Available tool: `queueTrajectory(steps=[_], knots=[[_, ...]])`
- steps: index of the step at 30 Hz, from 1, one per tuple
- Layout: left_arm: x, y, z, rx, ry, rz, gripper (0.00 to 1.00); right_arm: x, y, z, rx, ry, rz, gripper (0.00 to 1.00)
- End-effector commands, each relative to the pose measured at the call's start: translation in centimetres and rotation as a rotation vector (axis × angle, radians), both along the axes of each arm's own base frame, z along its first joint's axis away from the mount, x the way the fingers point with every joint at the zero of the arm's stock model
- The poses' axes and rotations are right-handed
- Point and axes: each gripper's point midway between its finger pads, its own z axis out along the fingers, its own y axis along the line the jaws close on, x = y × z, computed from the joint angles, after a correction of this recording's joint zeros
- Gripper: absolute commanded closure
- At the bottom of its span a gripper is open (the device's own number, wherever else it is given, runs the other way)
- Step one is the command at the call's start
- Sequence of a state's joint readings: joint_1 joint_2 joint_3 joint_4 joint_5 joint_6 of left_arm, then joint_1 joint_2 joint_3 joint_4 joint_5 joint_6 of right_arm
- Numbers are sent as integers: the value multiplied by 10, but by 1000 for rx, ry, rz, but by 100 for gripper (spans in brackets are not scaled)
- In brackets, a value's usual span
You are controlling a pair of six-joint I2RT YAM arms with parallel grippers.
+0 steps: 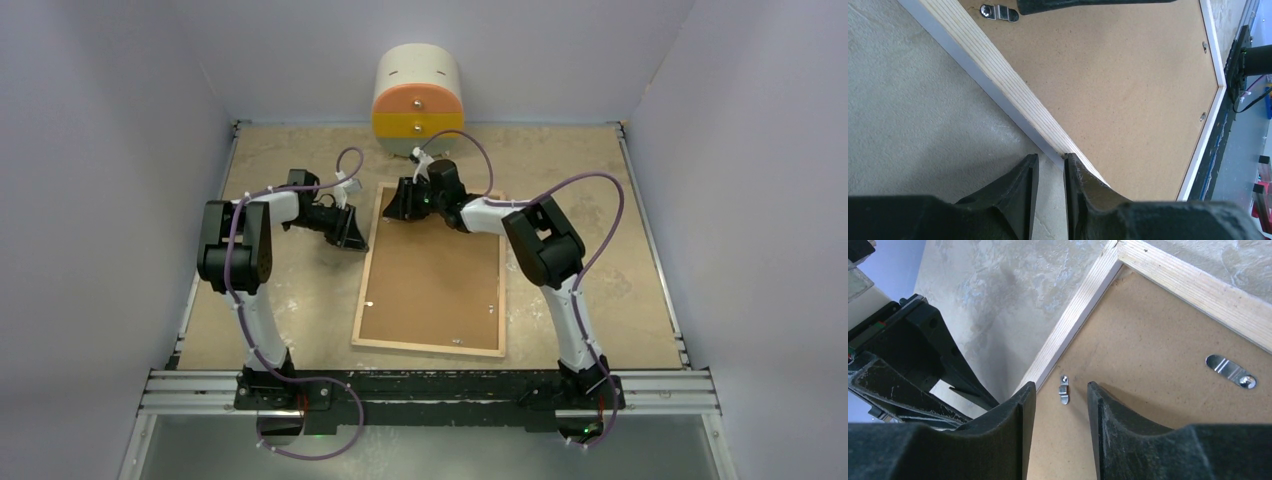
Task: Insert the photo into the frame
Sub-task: Install the photo frame at the center of the board.
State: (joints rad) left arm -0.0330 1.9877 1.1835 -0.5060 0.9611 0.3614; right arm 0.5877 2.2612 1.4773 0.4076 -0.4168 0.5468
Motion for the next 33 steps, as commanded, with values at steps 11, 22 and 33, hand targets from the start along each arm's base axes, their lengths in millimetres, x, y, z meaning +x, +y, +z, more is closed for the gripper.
queueTrajectory(steps=[11,22,33], knots=[[0,0,-9,13,-32,-22,74,-19,21,-5,28,24,69,60],[0,2,-9,24,-43,-27,74,-23,27,-9,41,48,65,62],[-1,3,-10,29,-47,-28,75,-16,38,-13,135,125,7,65]])
